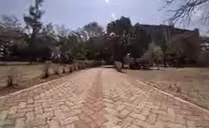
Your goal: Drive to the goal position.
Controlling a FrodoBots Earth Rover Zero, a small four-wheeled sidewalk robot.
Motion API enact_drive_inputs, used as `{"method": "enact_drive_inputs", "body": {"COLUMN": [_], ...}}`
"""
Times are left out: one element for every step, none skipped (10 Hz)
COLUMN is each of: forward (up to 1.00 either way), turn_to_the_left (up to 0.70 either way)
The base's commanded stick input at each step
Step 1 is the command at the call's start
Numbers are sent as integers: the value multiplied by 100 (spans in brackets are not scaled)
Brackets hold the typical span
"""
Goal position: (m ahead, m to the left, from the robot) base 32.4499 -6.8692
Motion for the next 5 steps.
{"method": "enact_drive_inputs", "body": {"forward": [70, 70, 70, 70, 70], "turn_to_the_left": [0, 0, 0, 0, 0]}}
